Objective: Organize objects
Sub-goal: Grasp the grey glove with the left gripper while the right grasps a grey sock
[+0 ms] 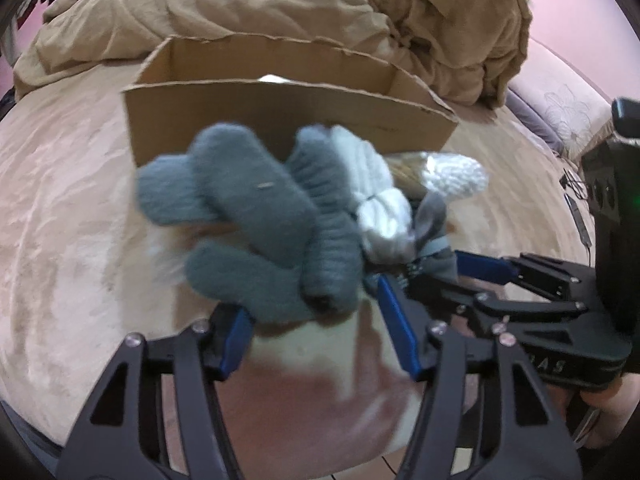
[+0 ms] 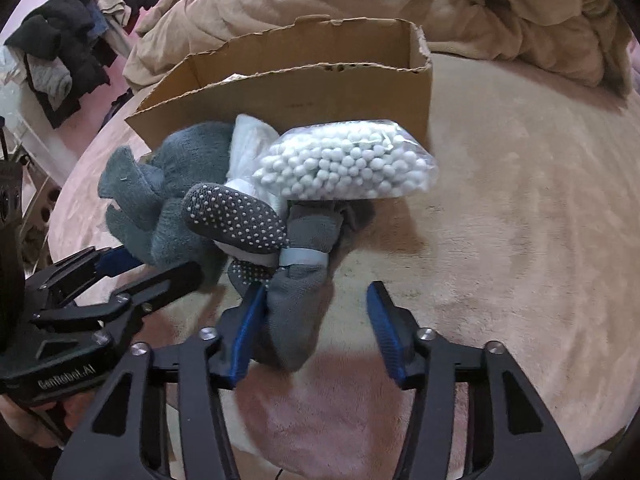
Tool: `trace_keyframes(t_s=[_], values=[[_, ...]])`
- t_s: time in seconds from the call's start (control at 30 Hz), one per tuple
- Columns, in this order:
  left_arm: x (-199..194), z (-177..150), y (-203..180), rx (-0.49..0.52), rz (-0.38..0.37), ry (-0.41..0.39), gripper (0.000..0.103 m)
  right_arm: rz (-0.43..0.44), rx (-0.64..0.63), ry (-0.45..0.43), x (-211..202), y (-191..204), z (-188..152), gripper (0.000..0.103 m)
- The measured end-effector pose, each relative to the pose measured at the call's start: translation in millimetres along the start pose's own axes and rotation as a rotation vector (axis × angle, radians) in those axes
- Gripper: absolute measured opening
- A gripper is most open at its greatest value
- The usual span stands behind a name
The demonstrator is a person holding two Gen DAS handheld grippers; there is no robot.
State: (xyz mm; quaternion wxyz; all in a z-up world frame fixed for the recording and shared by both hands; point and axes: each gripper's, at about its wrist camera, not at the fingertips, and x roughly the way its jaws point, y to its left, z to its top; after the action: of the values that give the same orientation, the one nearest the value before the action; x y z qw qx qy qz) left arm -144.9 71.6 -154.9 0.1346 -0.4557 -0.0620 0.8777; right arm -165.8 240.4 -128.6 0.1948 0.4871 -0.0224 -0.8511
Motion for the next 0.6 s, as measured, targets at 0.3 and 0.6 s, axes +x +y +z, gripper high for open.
trace_keyframes(t_s=[0.3,0.6], values=[[7,8,-8,0.022,0.038,-0.027,0.036,0.081,0.0,-0.025,-8,-4,-6,0.02],[-26,2,-16,0.038,0.028,-0.082,0.027,0.086,0.027,-0.049,-35,-5,-16,0.015]])
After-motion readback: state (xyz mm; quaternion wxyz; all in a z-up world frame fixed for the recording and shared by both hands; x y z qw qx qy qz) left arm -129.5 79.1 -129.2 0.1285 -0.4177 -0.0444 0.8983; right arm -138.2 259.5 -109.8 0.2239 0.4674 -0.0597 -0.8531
